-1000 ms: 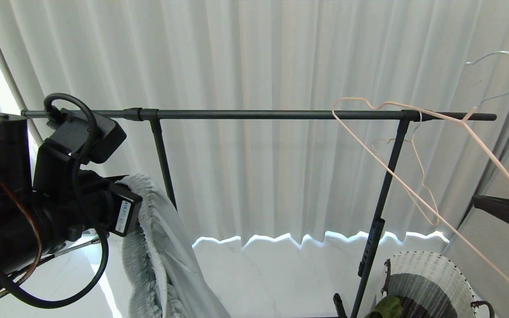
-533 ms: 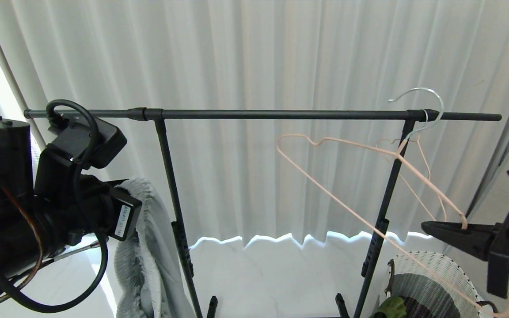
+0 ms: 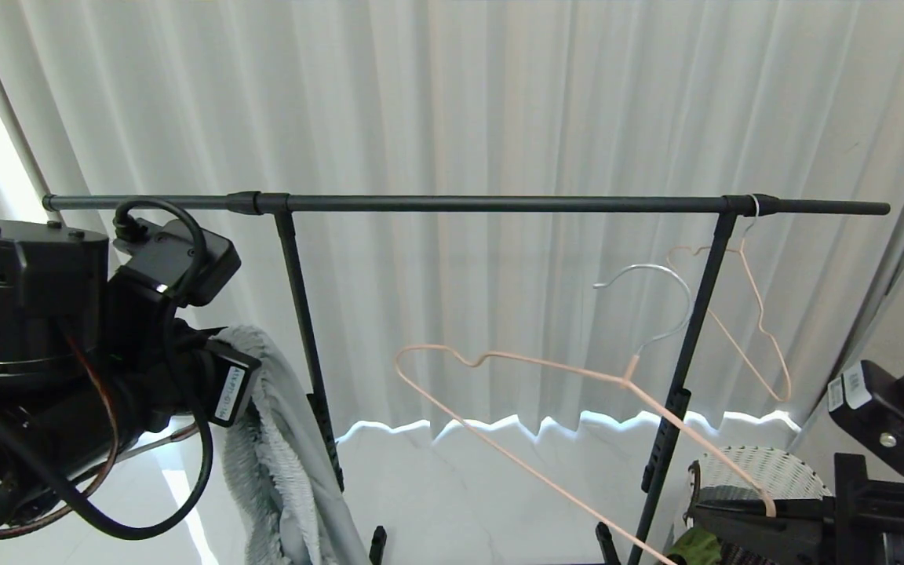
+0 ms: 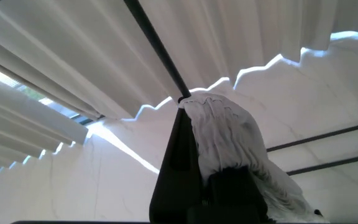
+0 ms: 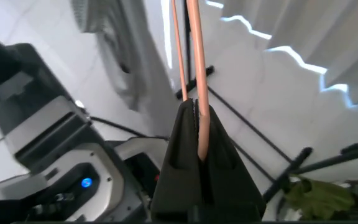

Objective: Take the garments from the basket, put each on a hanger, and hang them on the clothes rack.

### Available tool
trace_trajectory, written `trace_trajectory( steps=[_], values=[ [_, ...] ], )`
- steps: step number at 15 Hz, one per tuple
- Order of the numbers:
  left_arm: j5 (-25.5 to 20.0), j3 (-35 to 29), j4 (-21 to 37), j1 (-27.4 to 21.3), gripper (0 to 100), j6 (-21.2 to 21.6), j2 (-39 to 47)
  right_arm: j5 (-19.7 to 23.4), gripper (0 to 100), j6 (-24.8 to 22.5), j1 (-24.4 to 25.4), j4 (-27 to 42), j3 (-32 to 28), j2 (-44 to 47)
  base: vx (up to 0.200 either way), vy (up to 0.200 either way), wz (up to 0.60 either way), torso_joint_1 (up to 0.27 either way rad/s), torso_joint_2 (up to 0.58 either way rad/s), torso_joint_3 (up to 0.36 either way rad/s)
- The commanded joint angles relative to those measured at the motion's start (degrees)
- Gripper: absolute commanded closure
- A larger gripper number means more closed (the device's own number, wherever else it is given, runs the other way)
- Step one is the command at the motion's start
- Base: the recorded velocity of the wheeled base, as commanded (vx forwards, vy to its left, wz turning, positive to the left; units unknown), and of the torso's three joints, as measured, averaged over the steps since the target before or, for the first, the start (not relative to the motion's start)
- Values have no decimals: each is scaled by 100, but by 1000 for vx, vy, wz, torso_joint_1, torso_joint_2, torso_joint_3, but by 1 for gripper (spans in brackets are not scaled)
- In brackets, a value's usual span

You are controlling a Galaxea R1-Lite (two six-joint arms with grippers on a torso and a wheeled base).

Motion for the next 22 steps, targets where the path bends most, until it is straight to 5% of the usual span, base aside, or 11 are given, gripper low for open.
trace_trajectory(
  steps=[1, 9, 18, 22],
  values=[
    [49, -16, -2, 108, 100, 1, 157, 228, 100, 191, 362, 9, 2, -96, 0, 0, 0, 0, 0, 0],
    [58, -16, 16, 275, 100, -60, 333, 562, 100, 244, 714, -158, -297, 520, 0, 0, 0, 0, 0, 0],
    [102, -157, 25, 28, 100, -1168, 324, 562, 100, 314, 986, -219, -183, 581, 0, 0, 0, 0, 0, 0],
    [111, -288, 25, -244, 100, -1176, 552, 44, 100, 551, 898, -887, -209, 1267, 0, 0, 0, 0, 0, 0]
  ],
)
